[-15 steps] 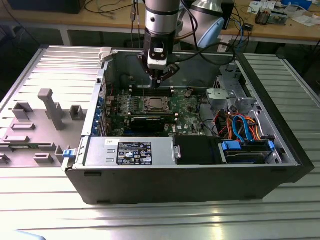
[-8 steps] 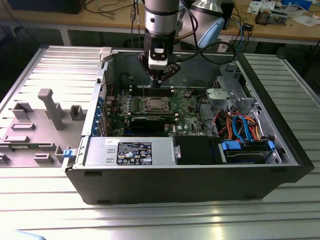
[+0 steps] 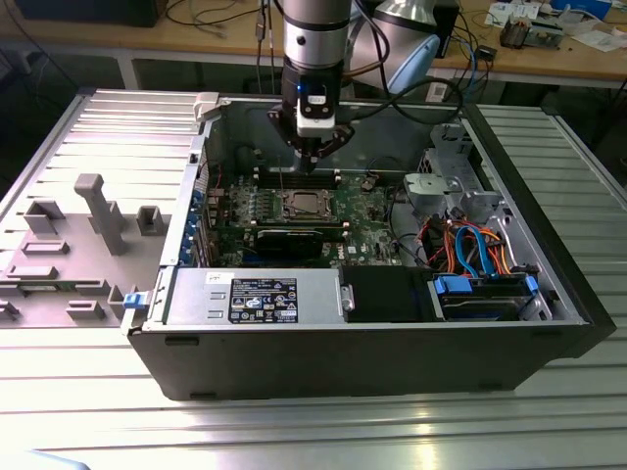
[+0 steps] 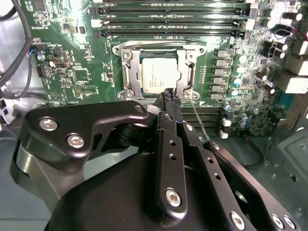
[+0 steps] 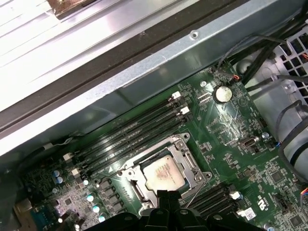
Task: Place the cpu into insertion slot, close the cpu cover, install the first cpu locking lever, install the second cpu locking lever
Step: 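Install the first cpu locking lever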
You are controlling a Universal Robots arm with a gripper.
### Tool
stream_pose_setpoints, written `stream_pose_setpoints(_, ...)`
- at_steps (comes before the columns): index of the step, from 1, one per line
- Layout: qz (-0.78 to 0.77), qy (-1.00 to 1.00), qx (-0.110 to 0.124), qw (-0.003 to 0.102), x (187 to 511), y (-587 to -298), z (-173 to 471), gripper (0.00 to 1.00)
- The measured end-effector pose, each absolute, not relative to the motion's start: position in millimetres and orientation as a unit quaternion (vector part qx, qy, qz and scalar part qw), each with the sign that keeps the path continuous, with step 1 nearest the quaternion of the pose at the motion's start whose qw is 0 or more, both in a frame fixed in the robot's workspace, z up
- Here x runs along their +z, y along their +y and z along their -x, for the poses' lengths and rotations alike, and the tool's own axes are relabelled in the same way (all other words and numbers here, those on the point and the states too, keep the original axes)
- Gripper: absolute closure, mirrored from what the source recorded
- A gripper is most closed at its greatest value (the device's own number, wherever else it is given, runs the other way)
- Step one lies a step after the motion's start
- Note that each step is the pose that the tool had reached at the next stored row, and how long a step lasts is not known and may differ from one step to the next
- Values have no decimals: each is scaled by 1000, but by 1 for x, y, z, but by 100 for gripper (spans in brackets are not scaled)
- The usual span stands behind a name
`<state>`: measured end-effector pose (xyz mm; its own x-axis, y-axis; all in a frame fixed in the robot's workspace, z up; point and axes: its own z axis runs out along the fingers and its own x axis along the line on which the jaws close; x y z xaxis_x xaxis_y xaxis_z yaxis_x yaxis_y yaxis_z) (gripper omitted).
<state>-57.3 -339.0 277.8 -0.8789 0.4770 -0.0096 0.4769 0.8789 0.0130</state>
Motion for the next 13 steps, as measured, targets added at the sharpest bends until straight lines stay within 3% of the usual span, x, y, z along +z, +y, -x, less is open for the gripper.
stream_pose_setpoints(13,-215,977,5,6,278,-339,57,89)
